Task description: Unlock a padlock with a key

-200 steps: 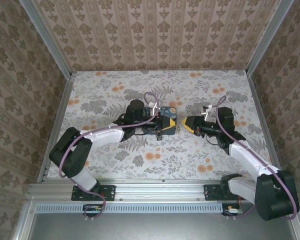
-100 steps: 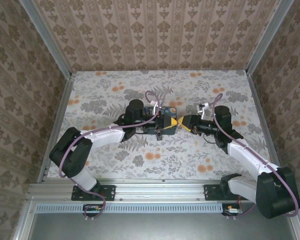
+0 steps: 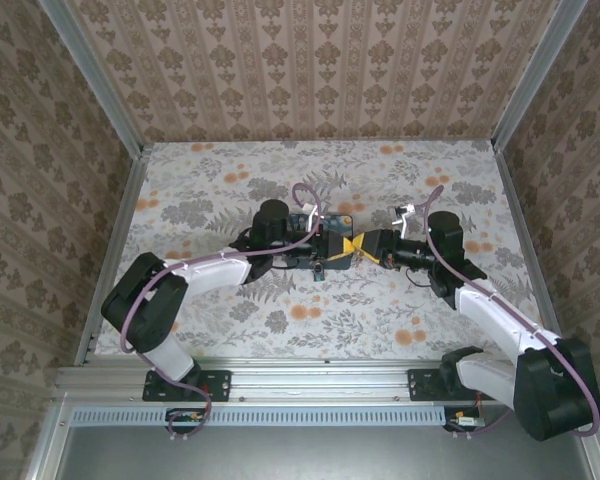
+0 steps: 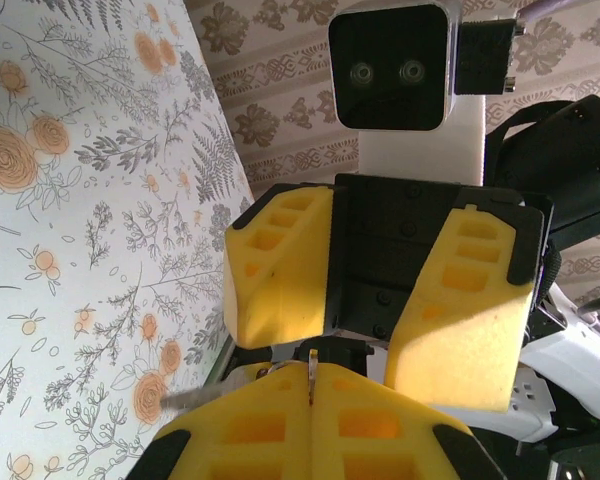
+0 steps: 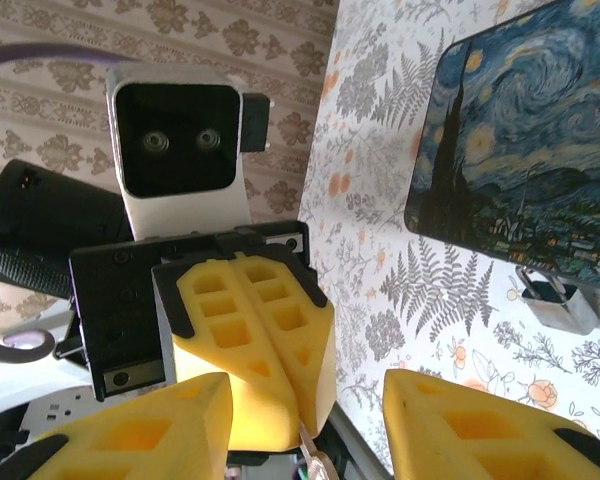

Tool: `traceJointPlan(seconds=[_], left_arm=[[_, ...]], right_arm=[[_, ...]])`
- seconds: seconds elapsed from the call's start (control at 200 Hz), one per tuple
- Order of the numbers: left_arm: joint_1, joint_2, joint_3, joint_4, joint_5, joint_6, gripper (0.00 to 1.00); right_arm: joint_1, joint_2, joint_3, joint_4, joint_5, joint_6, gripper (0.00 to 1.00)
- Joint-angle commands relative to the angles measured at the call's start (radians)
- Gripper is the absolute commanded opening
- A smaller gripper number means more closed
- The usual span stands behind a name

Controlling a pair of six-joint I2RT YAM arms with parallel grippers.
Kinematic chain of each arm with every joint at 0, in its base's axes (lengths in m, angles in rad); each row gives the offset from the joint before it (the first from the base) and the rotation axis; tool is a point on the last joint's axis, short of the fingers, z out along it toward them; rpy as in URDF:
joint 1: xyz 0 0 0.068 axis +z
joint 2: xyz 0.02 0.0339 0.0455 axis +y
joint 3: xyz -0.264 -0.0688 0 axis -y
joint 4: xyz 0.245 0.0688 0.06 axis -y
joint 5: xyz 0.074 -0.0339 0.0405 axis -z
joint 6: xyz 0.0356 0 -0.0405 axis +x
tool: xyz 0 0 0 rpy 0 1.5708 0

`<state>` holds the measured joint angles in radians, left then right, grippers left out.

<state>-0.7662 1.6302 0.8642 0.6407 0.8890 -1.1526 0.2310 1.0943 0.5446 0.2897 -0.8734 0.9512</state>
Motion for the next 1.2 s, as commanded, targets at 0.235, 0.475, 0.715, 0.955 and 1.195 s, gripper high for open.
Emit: traceJointPlan(seconds=[0.235,0.475,0.715,0.955,1.195], left_arm=[[0.014,0.009,-0.01,0.074,0.005,-0.034,0.0],[0.03,0.009,-0.019,0.085,0.006,-0.042,0.0],[0.049,0.0,-0.037,0.095,-0.006,-0.047,0.0],[0.051,-0.002,-0.043,0.085,-0.01,-0.042,0.0],[0.053,0.0,-0.043,0.088,-0.011,-0.046,0.0]], right_arm=[[0.01,-0.014,0.017,0.009,-0.064,-0.04,0.32],[0.024,-0.029,-0.007,0.052,-0.076,-0.009,0.24],[0.026,-0.041,-0.02,0.026,-0.073,-0.015,0.26],[0.025,-0.037,-0.017,0.027,-0.073,-0.009,0.23],[0.027,-0.03,-0.021,0.04,-0.07,-0.002,0.19]])
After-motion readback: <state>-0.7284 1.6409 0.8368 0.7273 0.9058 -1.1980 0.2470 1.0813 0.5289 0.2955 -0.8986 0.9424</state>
